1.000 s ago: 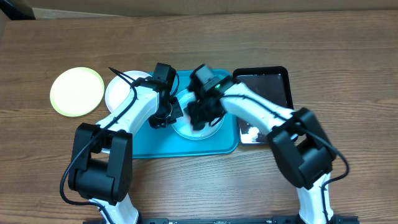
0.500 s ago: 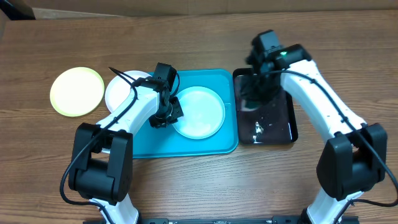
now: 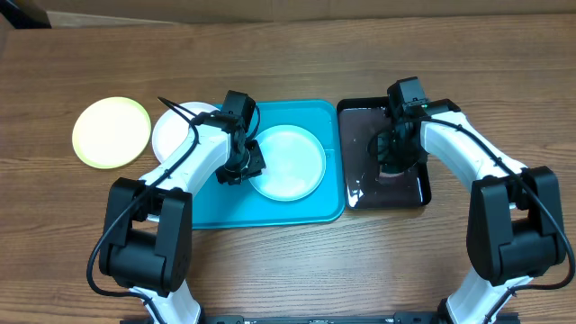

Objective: Clean dirty plates on tray and stack at the side

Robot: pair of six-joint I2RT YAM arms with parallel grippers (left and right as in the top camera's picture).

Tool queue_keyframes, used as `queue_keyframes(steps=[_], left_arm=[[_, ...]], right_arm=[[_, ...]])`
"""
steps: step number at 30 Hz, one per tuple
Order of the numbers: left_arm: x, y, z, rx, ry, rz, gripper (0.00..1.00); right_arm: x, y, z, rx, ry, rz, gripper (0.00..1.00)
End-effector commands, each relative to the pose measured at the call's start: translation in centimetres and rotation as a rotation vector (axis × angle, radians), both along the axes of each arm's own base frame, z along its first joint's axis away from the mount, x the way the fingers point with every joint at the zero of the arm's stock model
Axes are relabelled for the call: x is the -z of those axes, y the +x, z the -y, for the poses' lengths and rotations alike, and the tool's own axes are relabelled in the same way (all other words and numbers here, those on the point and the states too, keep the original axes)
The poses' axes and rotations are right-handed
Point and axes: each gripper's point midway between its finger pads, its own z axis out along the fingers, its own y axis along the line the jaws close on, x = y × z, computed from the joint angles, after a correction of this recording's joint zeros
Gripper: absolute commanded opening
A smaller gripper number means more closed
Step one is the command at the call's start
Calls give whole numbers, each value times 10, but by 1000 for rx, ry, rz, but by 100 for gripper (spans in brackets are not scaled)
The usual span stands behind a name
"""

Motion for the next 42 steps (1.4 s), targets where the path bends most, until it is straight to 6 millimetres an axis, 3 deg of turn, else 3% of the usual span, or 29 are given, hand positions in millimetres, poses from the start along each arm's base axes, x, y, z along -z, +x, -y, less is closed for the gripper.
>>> queue_keyframes(steps=[1,6,11,17,19,21,22,26,31,42], left_arm=[[4,-2,1,2,0,-12,33],[5,-3,1,2,2,-16,36],[5,-5,3,10,6,-19,35],[12,-10,7,43,47,-6,31],[16,-11,8,52,61,4,31],[19,-12,8,53,61,6,31],[19,-12,8,51,60,7,31],[15,-5,5,1,11,7,28],[-8,16,20,39,-201,31,36],[-8,21,8,44,-99,58,39]], right_arm=[[-8,7,-6,-9,27,22,63],[-47,28,7,32,32,50,64],[-87,54,42,136,42,118,73],[-88,58,94,261,35,129,80],[-88,56,108,292,32,123,86],[-87,53,118,318,30,112,100],[-86,51,121,326,30,105,100],[-84,42,120,329,38,67,100],[-86,47,121,328,39,89,100],[-90,63,122,326,42,156,100]])
